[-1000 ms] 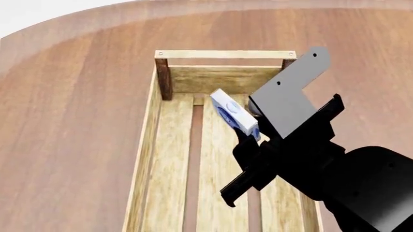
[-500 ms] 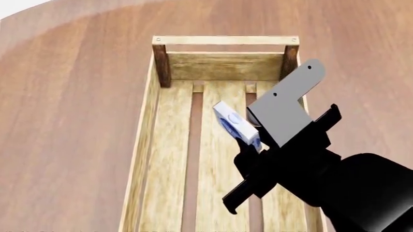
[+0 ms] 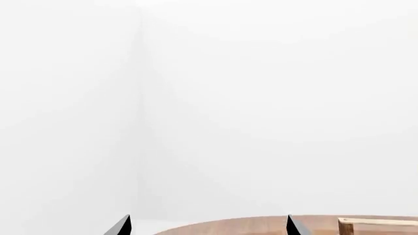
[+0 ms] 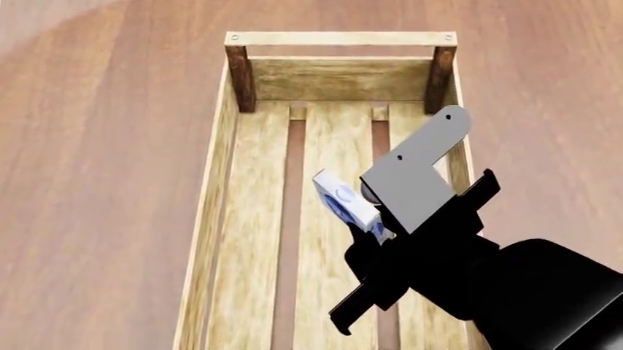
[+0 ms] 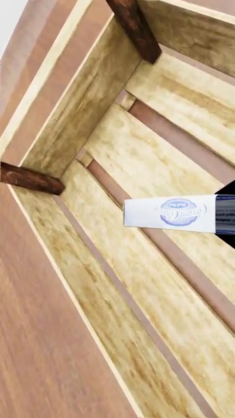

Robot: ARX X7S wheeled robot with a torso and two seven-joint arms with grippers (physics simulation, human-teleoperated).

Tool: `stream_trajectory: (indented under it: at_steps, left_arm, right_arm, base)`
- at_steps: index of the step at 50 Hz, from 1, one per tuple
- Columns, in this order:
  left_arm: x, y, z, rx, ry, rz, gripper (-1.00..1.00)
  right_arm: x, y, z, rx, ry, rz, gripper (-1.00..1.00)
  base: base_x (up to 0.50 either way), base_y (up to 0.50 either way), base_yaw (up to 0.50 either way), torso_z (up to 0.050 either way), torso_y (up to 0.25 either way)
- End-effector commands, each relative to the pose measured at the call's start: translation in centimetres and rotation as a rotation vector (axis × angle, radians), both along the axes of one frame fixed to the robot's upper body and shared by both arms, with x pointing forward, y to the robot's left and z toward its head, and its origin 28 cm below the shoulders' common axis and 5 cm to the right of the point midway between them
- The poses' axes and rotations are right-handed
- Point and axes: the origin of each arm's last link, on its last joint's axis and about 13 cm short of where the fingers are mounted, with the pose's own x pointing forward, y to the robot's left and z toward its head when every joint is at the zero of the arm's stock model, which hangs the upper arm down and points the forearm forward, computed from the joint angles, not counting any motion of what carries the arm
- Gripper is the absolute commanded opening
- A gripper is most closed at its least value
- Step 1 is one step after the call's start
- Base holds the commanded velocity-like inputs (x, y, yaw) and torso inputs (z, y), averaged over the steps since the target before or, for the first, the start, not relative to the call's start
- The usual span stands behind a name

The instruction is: Pick up the cream cheese and put it in the tray.

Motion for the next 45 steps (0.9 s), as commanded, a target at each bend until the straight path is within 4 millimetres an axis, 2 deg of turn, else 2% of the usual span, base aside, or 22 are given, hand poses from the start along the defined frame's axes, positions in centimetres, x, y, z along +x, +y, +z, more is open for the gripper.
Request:
stream_trajectory:
  at_steps: [1, 45]
  left_arm:
    - [-0.04, 0.03, 0.02, 0.000, 0.000, 0.001, 1.00]
    - [-0.10, 0.09, 0.12, -0.001, -0.004, 0.004, 1.00]
  right_arm:
    - [0.15, 0.08, 0.24, -0.005, -0.015, 0.006, -1.00]
    - [0.63, 0.54, 0.20, -0.007, -0.023, 0.011, -1.00]
  base:
    - [0.00, 0.00, 0.00, 0.000, -0.061]
    - [0.00, 0.00, 0.00, 0.000, -0.062]
